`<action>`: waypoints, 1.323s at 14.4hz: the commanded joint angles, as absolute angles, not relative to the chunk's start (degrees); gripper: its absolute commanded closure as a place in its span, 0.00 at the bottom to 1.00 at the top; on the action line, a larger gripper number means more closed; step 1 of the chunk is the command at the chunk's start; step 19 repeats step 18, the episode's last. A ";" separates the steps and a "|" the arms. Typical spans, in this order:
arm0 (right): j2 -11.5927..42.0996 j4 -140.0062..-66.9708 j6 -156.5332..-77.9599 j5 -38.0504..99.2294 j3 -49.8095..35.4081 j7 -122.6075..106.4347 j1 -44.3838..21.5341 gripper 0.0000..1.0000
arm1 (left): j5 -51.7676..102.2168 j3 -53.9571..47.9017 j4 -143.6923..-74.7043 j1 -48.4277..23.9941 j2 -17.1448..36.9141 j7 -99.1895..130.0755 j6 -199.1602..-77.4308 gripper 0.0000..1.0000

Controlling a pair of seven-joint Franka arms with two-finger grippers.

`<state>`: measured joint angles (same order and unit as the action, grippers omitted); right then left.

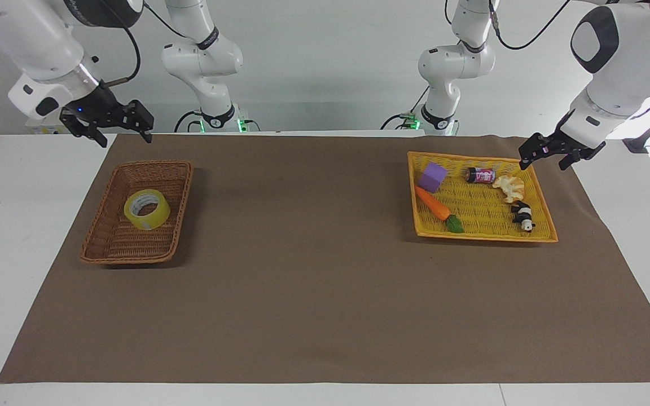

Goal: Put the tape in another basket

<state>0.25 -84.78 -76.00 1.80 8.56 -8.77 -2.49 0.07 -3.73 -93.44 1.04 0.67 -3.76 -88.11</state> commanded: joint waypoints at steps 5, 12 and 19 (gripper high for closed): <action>-1.41 -86.48 -75.59 0.53 8.00 -7.74 -2.29 0.00 | -0.88 -3.43 -94.39 0.88 -0.44 -4.39 -87.80 0.01; -1.32 -86.40 -77.96 -2.64 7.38 -7.73 -2.29 0.00 | -0.88 -3.43 -94.39 0.88 -0.44 -4.39 -87.80 0.01; -1.41 -86.48 -78.05 -2.64 7.38 -7.82 -2.29 0.00 | -0.97 -3.16 -94.48 0.88 -0.53 -4.39 -87.01 0.01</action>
